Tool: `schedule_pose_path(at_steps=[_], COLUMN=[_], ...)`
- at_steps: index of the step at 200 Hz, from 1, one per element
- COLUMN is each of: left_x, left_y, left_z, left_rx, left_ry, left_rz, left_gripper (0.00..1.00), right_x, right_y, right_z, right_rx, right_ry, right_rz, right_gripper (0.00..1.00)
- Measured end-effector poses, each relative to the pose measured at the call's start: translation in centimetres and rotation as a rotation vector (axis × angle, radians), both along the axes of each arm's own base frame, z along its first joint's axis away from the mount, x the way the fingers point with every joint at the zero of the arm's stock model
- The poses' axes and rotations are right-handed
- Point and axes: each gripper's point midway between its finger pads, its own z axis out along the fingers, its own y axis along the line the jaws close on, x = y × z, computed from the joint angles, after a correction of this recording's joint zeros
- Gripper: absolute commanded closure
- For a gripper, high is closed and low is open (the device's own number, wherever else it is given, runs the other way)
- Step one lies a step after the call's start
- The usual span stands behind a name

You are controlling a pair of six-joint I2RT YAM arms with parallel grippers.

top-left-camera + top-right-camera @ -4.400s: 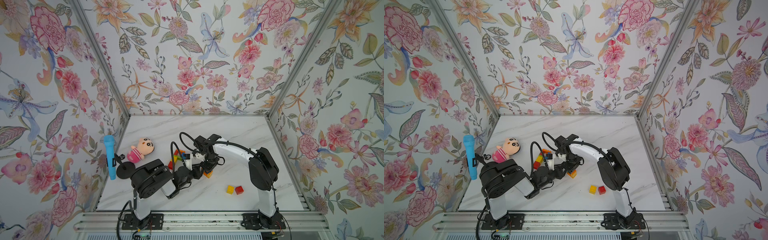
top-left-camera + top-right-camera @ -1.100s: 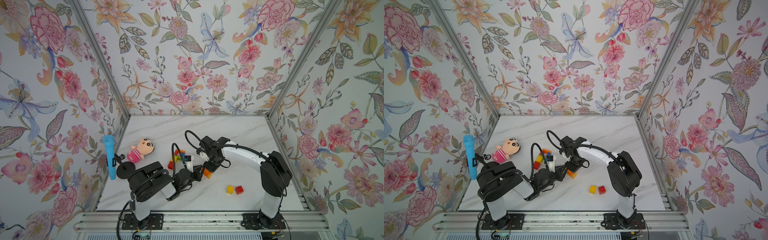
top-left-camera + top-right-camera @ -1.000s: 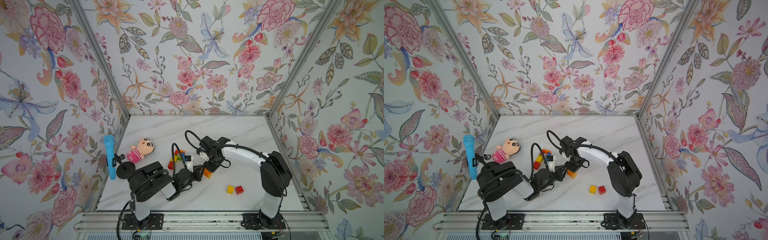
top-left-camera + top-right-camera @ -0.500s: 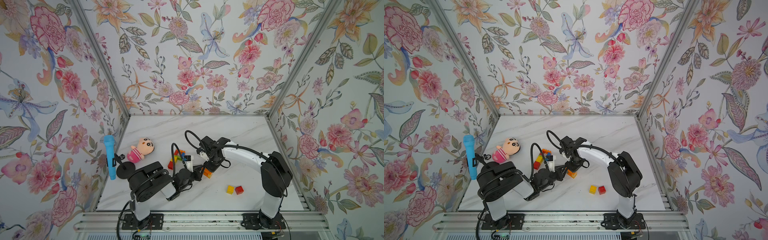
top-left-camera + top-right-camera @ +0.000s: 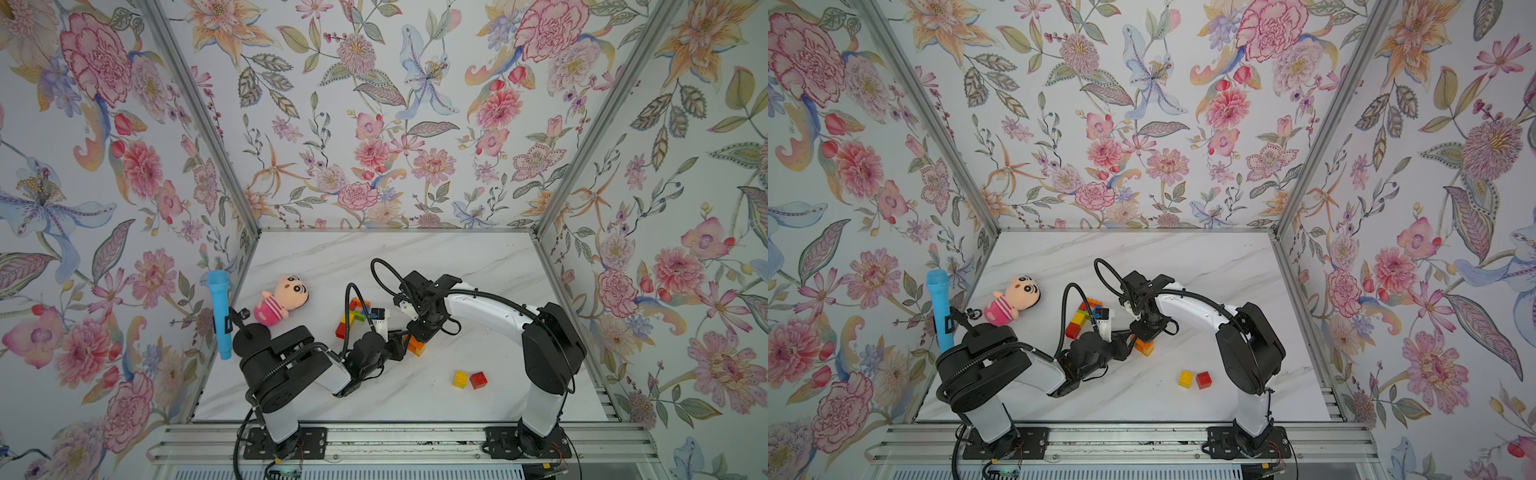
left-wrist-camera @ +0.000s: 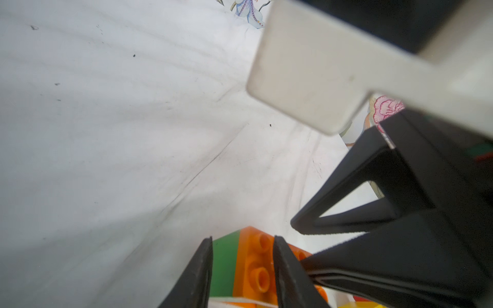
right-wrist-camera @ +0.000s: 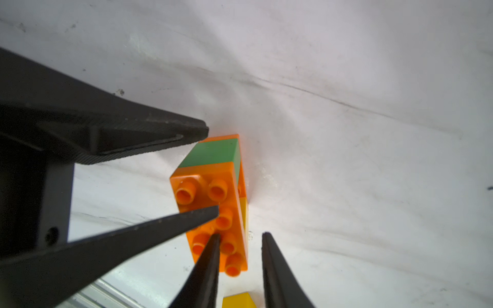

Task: Assemble the letter p with lego
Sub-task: Assemble the lego brick with the lego brick.

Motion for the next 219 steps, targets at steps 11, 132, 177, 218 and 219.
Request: schedule_pose_path(at_steps=[11, 132, 177, 218, 219], left_x=[0.0, -2.6, -2.5, -2.4, -2.4], left_y=[0.1, 8.9, 12.9, 16.2, 16.3], left_z=[0.4, 4.9, 7.2, 9.2, 9.2], left_rx=[0.003, 0.012, 0.032, 0.054, 0.054], left_ry=[-0.006, -0.166, -0.264, -0.347, -0.348], left_rz=[0.0, 0.162, 0.268, 0.36, 0.361], left_gripper=[0.51, 0.3, 0.18, 0.09, 0.09], right_x=[0.0, 0.0, 0.0, -0.5, -0.6], right_y=[0.0, -0.8, -0.1, 0.5, 0.5], right_z=[0.0, 1.0, 1.2, 1.1, 1.1], right_rx=[0.0, 0.08, 0.106, 0.109, 0.109], right_ry=[-0.001, -0.012, -0.019, -0.018, -0.017], right_rz=[-0.001, -0.017, 0.006, 0.044, 0.045], right_gripper=[0.65, 0.52, 0.48, 0.45, 0.45])
